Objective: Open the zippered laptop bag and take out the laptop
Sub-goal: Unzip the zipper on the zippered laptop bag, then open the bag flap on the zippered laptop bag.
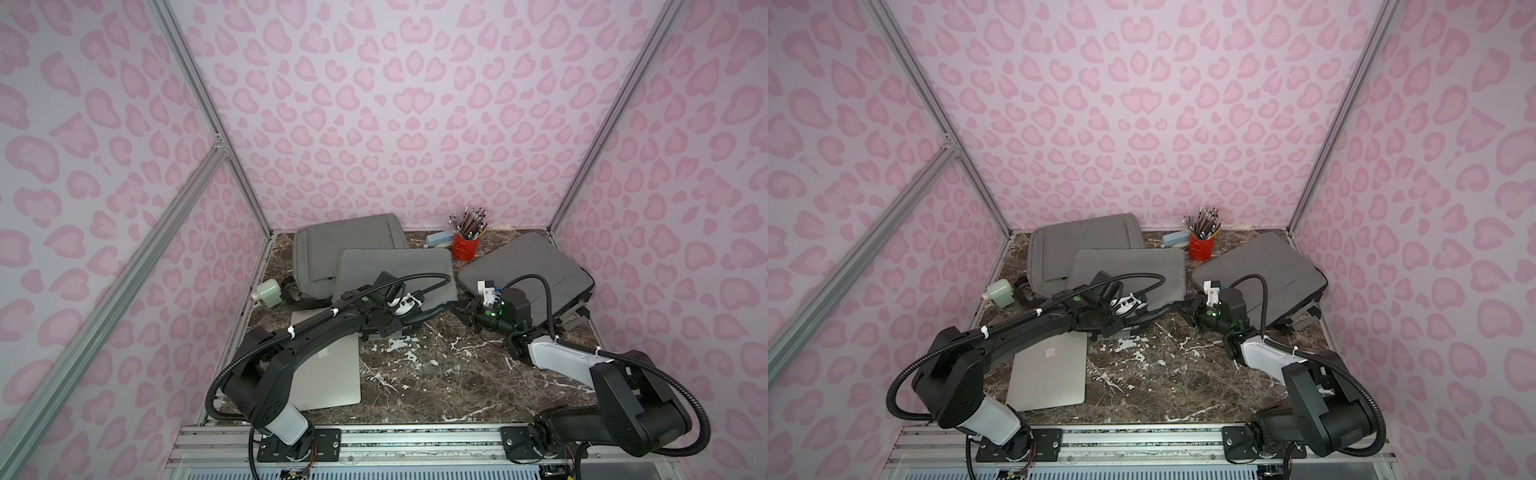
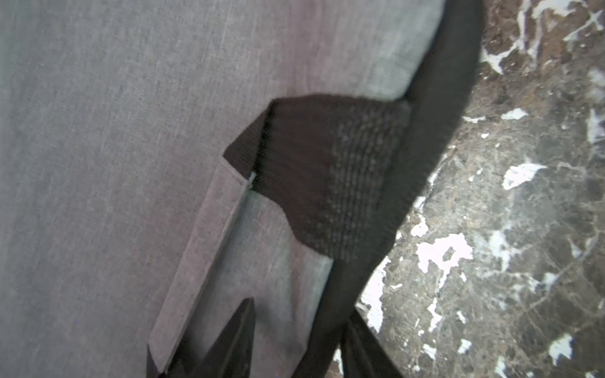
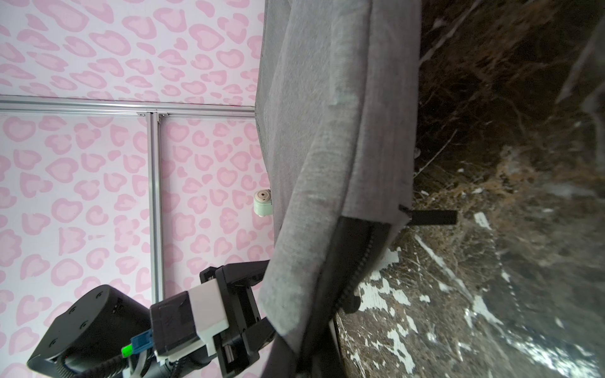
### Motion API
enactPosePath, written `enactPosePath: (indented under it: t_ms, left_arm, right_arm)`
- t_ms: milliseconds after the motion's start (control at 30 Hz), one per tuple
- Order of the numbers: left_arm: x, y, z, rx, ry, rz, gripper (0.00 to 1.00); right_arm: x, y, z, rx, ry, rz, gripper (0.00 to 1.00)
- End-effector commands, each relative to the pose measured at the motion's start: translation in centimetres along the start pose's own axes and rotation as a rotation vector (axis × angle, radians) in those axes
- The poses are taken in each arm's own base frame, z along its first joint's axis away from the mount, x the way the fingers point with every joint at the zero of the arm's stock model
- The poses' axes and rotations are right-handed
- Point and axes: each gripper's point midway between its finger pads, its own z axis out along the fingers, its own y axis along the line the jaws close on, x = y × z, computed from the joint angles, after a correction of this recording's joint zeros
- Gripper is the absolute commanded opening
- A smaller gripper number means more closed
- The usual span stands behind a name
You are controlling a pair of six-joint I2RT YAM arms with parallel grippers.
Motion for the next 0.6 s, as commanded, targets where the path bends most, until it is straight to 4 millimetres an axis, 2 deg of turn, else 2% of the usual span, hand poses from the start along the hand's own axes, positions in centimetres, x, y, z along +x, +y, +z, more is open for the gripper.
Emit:
enactPosePath:
  t_ms: [0, 167, 267, 400, 567]
  left_arm:
    - [-0.8, 2.3, -0.2, -0.103, -0.002, 0.002, 0.22]
    - [-1.6, 2.8, -1.5, -0.102, -0.017, -0.029, 0.03]
    - [-2.5, 3.0, -2.5, -0.086, -0.036, -0.052, 0.02]
    - [-4.1, 3.6, -4.1, -0.056, -0.065, -0.123, 0.02]
    - [-5.7, 4.6, -5.5, -0.027, -0.092, -0.214, 0.02]
  right_arm:
    - [-0.3, 1.4, -0.1, -0.057, -0.016, -0.056, 0.00]
    - [-0.3, 1.0, -0.2, -0.042, -0.014, -0.074, 0.00]
    - [-0.4, 0.2, -0.3, 0.016, -0.025, -0.121, 0.02]
    - [-0.9, -0.8, -1.1, 0.139, -0.073, -0.233, 0.33]
    - [-1.1, -0.7, -2.6, 0.213, -0.145, -0.355, 0.52]
